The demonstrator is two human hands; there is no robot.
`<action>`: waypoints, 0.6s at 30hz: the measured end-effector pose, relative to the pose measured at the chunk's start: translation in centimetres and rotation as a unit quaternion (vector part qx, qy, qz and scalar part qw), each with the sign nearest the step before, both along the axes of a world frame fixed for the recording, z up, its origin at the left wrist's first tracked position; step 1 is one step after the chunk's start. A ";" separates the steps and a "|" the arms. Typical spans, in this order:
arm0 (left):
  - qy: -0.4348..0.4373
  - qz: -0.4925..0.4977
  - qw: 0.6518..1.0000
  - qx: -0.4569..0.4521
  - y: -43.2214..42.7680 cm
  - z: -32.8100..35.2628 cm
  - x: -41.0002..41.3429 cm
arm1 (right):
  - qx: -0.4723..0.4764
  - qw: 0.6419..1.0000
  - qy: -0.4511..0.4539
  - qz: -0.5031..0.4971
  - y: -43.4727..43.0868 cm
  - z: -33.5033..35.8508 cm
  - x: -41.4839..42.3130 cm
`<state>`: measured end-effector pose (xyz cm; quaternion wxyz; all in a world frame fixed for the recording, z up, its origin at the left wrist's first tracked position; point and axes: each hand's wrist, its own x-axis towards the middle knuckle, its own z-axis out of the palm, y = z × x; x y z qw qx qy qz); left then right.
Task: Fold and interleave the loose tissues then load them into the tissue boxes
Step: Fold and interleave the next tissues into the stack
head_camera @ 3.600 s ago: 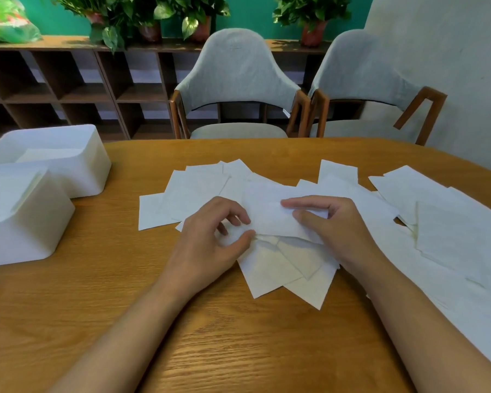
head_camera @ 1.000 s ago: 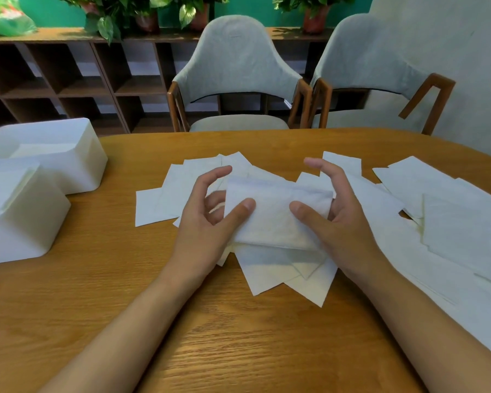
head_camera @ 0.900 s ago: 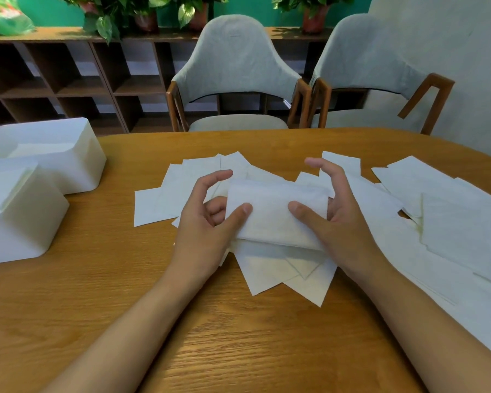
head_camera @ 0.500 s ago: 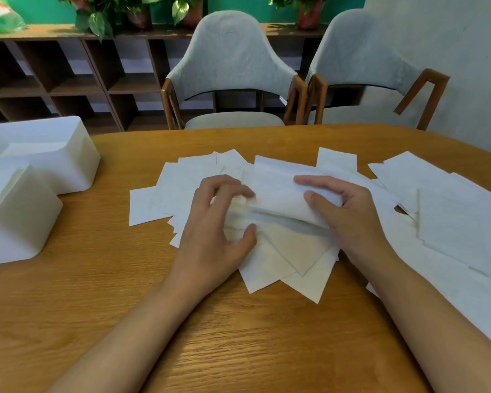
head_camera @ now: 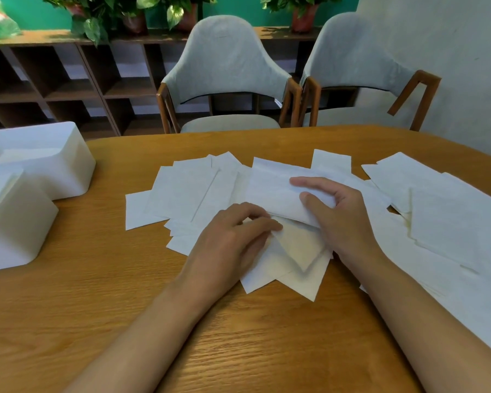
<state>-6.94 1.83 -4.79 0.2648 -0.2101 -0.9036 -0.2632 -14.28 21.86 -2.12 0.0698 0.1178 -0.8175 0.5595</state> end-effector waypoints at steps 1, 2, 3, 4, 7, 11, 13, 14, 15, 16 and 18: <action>-0.001 0.000 1.000 0.023 -0.1 0.1 0.1 | 0.001 1.000 -0.003 0.000 0.0 0.0 0.0; -0.004 0.002 0.999 0.051 -0.3 0.3 0.3 | 0.003 1.000 -0.005 0.000 0.0 0.1 0.0; -0.008 0.009 0.997 0.080 -0.4 0.5 0.6 | 0.006 1.000 -0.007 0.001 0.0 0.1 0.1; -0.016 0.021 0.994 0.103 -0.5 0.7 0.9 | 0.008 1.000 -0.009 0.001 0.0 0.1 0.1; -0.051 0.058 0.983 0.164 -0.6 1.2 1.4 | 0.007 1.000 -0.015 0.002 0.0 0.0 0.1; -0.072 0.075 0.960 0.261 -0.5 1.7 1.6 | 0.009 1.000 -0.019 0.003 0.0 -0.2 -0.1; -0.090 0.086 0.946 0.300 -0.7 1.8 1.5 | 0.012 1.000 -0.017 0.009 0.0 -0.2 -0.1; -0.103 0.096 0.937 0.319 -0.9 1.9 1.4 | 0.012 1.000 -0.018 0.015 0.0 -0.1 -0.1; -0.121 0.104 0.926 0.341 -1.0 1.9 1.2 | 0.010 1.000 -0.020 0.020 0.0 0.0 -0.1; -0.142 0.104 0.916 0.361 -1.2 2.1 1.1 | 0.006 0.999 -0.022 0.023 0.0 0.1 -0.1; -0.177 0.084 0.904 0.379 -1.7 2.4 0.7 | -0.003 0.999 -0.027 0.021 0.0 0.3 -0.1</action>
